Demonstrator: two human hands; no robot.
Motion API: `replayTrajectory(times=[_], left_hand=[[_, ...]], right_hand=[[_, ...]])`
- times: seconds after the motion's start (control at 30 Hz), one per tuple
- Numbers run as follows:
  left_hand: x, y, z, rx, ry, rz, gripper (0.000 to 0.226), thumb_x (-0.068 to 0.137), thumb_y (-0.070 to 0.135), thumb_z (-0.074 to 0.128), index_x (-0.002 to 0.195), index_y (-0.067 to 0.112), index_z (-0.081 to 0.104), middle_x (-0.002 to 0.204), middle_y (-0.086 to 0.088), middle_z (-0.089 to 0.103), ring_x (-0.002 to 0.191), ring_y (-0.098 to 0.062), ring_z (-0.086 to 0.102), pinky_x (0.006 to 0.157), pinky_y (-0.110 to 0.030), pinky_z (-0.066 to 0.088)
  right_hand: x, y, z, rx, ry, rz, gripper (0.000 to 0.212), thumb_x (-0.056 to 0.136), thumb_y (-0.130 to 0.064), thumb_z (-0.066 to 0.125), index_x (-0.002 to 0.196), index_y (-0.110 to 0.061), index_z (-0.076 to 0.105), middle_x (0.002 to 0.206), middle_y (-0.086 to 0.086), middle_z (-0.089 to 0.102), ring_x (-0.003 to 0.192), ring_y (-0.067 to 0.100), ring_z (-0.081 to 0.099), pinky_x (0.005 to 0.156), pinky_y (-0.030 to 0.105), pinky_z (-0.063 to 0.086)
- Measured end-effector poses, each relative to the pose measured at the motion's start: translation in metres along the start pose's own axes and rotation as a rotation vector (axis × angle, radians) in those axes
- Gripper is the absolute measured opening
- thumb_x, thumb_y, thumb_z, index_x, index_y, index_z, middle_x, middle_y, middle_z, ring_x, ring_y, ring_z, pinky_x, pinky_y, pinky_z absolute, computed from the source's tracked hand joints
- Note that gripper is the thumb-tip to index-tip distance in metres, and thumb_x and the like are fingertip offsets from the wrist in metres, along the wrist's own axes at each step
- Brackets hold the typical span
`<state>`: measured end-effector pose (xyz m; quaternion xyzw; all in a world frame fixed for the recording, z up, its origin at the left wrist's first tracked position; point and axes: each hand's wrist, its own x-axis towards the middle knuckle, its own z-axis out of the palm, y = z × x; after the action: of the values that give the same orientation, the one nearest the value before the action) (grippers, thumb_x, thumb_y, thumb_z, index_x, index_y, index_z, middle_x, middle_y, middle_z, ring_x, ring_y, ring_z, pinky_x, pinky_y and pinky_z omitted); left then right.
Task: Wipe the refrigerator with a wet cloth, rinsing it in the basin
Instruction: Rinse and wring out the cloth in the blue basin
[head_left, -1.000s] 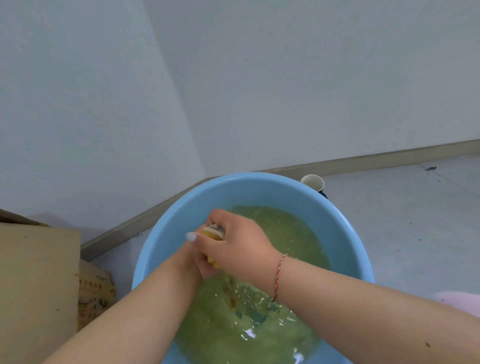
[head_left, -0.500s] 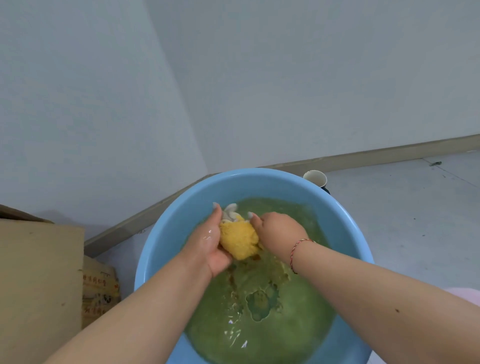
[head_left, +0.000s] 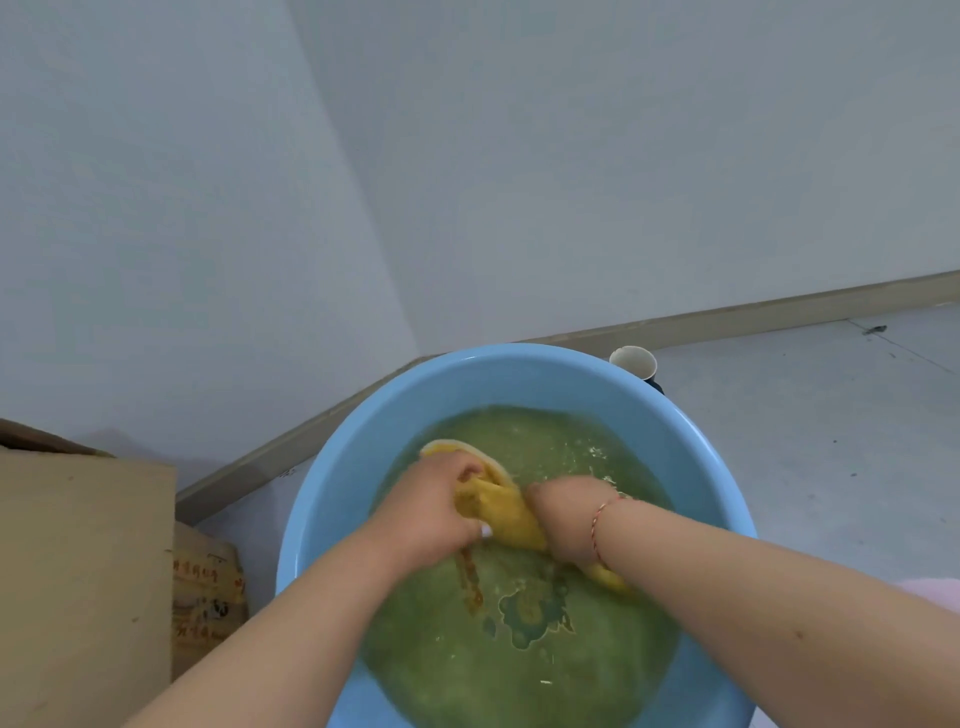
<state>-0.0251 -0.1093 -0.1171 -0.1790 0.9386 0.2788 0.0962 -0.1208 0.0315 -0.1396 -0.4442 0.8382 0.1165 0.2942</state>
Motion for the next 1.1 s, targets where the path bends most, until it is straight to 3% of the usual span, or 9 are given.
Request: replayTrajectory(times=[0.13,0.3,0.5,0.6,0.7,0.8,0.9,1.03,1.1], left_hand=[[0.002,-0.003,0.006,-0.360,-0.208,0.111,0.075,0.062,0.024,0.086,0.127,0.033,0.050,0.124,0.015,0.058,0.113,-0.001,0.054,0.094,-0.019,0.043],[0.001,0.012,-0.006,-0.820,-0.087,0.120,0.044,0.071,0.016,0.082,0.110,0.020,0.064,0.101,-0.001,0.070,0.090,-0.010,0.066,0.077,-0.023,0.054],[0.009,0.024,-0.015,-1.439,0.052,0.014,0.040,0.062,0.003,0.069,0.100,0.004,0.059,0.071,-0.005,0.059,0.062,-0.017,0.055,0.057,-0.028,0.049],[0.012,0.029,-0.027,-1.639,0.044,0.102,0.034,0.066,0.005,0.064,0.097,-0.006,0.055,0.074,-0.015,0.057,0.069,-0.026,0.057,0.062,-0.026,0.052],[0.009,0.034,-0.030,-1.872,-0.006,0.107,0.020,0.076,0.003,0.047,0.080,-0.011,0.061,0.080,-0.021,0.062,0.079,-0.029,0.064,0.077,-0.030,0.054],[0.011,0.027,-0.026,-2.047,-0.115,0.076,0.047,0.059,0.004,0.064,0.106,-0.001,0.058,0.092,-0.015,0.063,0.093,-0.026,0.063,0.094,-0.036,0.048],[0.011,0.024,-0.026,-1.757,-0.201,0.126,0.070,0.055,-0.005,0.051,0.124,0.006,0.048,0.104,-0.011,0.060,0.099,-0.021,0.062,0.089,-0.030,0.052],[0.011,-0.007,-0.030,-0.580,0.201,0.185,0.088,0.056,0.004,0.045,0.133,0.045,0.038,0.113,0.011,0.052,0.103,-0.013,0.054,0.079,-0.013,0.045],[0.010,-0.020,-0.027,-0.220,0.276,0.295,0.092,0.062,0.009,0.056,0.135,0.058,0.028,0.113,0.015,0.041,0.105,-0.008,0.045,0.084,-0.010,0.038]], right_hand=[[-0.021,0.004,-0.053,0.140,0.098,-0.222,0.030,0.076,-0.021,0.067,0.104,-0.016,0.061,0.088,0.003,0.063,0.077,0.022,0.058,0.054,0.027,0.045],[-0.041,0.031,-0.092,0.815,0.336,-0.263,0.036,0.065,-0.007,0.068,0.096,-0.023,0.065,0.087,-0.008,0.069,0.076,0.010,0.065,0.065,0.027,0.055],[-0.016,0.051,-0.066,1.578,0.261,-0.257,0.035,0.073,0.015,0.065,0.095,-0.011,0.061,0.082,0.005,0.068,0.070,0.018,0.061,0.062,0.028,0.052],[-0.007,0.028,-0.041,1.752,0.116,-0.261,0.023,0.084,-0.007,0.066,0.107,-0.008,0.062,0.100,0.013,0.067,0.086,0.023,0.064,0.076,0.035,0.053],[-0.002,0.004,-0.025,1.889,-0.003,-0.394,0.051,0.081,-0.038,0.068,0.124,-0.014,0.058,0.116,0.014,0.065,0.101,0.028,0.060,0.081,0.039,0.047],[-0.002,-0.007,-0.021,1.912,-0.084,-0.441,0.059,0.070,-0.038,0.079,0.119,-0.017,0.057,0.105,0.016,0.064,0.090,0.033,0.058,0.074,0.040,0.045],[-0.009,-0.007,-0.029,1.974,-0.153,-0.318,0.037,0.073,-0.017,0.076,0.102,-0.009,0.056,0.074,0.009,0.061,0.058,0.022,0.058,0.060,0.035,0.051],[-0.020,0.007,-0.051,1.952,-0.282,-0.114,0.022,0.066,-0.011,0.072,0.080,-0.009,0.054,0.058,0.006,0.048,0.048,0.016,0.048,0.055,0.027,0.042],[-0.022,0.014,-0.053,1.950,-0.373,-0.073,0.026,0.061,-0.005,0.074,0.073,-0.010,0.052,0.059,0.006,0.046,0.047,0.016,0.045,0.052,0.025,0.041]])
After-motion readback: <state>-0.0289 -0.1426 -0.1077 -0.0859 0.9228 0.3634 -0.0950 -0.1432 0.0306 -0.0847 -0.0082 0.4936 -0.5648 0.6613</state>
